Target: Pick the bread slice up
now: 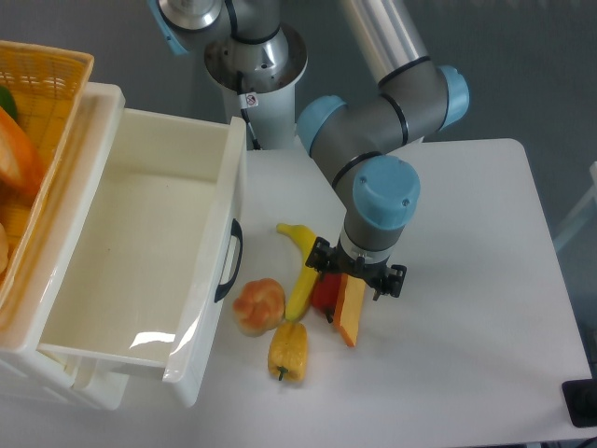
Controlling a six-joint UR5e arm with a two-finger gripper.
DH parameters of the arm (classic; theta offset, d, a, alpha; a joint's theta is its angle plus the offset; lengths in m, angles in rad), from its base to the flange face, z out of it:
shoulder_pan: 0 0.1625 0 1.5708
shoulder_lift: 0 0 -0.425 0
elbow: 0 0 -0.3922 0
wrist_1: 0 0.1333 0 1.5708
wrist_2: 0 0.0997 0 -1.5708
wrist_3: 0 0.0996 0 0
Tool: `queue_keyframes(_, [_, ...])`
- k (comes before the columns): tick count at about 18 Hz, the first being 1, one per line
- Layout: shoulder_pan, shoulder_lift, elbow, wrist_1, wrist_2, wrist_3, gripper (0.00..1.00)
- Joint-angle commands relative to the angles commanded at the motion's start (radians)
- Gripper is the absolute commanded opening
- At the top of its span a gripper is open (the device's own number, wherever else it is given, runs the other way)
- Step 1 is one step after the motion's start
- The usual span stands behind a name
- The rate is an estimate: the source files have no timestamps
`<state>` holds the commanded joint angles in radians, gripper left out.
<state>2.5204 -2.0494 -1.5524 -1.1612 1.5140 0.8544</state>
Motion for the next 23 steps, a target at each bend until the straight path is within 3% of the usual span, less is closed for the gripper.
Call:
queue_keyframes(4, [-0.005, -0.02, 0.006, 0.003, 0.002, 0.002, 1.0])
queue_keyframes(6, [-0.005, -0.025, 0.009, 0.003, 0.0, 0.003, 0.91])
queue_keyframes(9, [-0.005, -0.025, 0.011, 0.003, 0.0, 0.003, 0.62])
queue_keyframes(12, [-0.005, -0.023, 0.012, 0.003, 0.0, 0.003, 0.14])
queue_keyframes(13, [-0.003, -0.023, 0.015, 0.002, 0.0, 0.003, 0.04])
queue_keyframes(15, [-0.003, -0.022, 0.015, 0.002, -0.002, 0.003, 0.0])
queue_keyframes(23, [0.001, 0.023, 0.075, -0.009, -0.026, 0.006, 0.0])
